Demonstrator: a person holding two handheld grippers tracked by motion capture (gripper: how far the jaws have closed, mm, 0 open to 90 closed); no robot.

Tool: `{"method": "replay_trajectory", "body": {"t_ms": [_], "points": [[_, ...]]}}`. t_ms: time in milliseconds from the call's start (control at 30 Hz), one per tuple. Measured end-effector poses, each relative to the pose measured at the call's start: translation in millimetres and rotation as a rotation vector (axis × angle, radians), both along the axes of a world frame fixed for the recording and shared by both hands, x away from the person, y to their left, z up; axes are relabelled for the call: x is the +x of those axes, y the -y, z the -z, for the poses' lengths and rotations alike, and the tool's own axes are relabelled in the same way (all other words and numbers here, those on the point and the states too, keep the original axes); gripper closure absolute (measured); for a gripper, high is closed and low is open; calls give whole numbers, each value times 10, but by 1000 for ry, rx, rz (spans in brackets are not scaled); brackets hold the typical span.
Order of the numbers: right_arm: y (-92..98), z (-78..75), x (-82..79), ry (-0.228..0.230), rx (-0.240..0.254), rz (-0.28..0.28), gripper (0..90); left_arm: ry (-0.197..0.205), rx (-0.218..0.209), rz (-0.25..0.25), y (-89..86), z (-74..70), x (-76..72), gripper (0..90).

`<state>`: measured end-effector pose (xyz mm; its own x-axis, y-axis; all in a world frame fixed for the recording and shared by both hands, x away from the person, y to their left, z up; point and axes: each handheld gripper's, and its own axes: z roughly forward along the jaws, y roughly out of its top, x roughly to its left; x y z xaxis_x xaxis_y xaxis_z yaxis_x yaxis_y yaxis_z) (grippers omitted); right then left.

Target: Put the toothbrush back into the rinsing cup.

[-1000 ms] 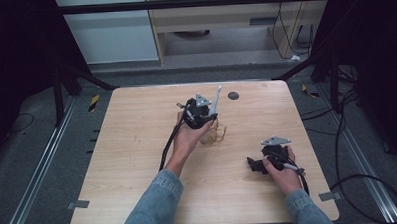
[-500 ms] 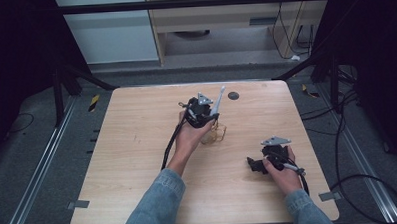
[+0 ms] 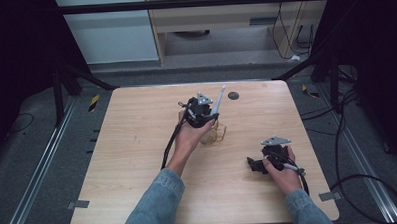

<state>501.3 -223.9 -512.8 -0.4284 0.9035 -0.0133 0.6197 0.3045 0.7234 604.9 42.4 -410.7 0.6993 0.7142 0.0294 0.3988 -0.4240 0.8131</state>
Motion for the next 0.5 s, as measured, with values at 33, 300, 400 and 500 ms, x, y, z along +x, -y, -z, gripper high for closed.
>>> {"method": "replay_trajectory", "body": {"t_ms": [33,300,400,500], "points": [[0,0,0,0,0,0,3,5,0,1,1,-5,-6,634],[-3,-2,-2,-3,4,3,3,27,18,6,6,-39,-45,609],[-2,-2,-2,-4,4,3,3,34,17,-1,-2,-52,-48,601],[-3,-2,-2,-4,4,3,3,36,20,-10,-14,-54,-43,580]]}}
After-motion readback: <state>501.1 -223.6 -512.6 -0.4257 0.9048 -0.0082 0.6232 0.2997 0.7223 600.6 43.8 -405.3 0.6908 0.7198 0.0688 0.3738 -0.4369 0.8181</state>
